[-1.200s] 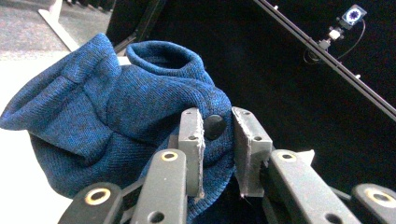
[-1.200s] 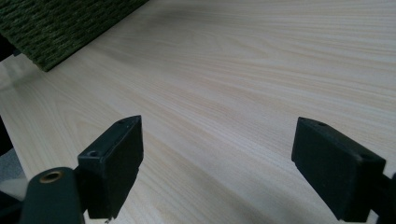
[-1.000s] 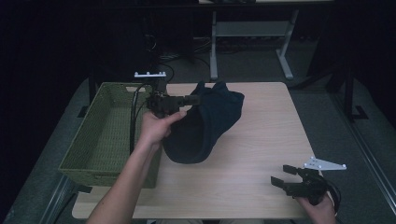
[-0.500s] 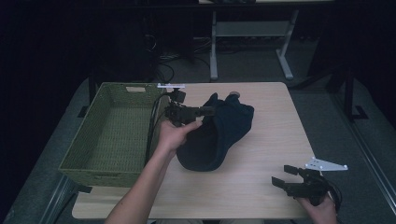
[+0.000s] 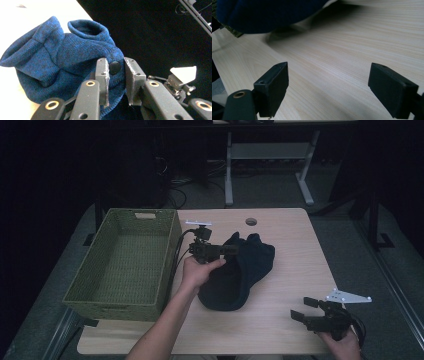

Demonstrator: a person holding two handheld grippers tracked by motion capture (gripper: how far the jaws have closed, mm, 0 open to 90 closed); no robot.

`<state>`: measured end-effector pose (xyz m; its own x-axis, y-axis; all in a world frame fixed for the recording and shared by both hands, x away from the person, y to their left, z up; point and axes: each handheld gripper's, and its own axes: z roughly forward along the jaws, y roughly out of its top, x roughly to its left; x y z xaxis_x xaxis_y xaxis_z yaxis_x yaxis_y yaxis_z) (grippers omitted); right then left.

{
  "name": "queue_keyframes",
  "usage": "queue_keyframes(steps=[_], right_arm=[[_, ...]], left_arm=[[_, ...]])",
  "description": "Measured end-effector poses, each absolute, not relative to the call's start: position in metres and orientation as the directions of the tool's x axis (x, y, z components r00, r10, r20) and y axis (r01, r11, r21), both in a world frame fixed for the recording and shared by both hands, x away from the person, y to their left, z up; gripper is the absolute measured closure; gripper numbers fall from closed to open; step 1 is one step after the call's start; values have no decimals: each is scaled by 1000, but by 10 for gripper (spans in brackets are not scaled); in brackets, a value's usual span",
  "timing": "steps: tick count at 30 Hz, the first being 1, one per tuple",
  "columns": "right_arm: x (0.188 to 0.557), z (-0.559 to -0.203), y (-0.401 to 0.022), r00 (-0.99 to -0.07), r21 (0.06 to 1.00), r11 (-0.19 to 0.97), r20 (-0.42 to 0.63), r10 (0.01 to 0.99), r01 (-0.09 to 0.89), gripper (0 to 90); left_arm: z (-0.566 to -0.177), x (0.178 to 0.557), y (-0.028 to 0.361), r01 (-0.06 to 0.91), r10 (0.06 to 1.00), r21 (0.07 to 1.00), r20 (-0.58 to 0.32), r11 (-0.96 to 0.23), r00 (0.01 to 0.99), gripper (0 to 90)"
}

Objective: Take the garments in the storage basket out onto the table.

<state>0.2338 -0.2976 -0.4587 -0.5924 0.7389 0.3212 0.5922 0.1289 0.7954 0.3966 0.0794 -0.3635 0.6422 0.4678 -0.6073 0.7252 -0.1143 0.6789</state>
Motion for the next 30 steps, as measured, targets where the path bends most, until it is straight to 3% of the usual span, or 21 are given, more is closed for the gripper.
queue_keyframes(steps=[30], right_arm=[[233,-460,-288,-609,789,156,314,728,594,164]], left_arm=[[-426,392,68,798,505,586,-651,-142,567,713]])
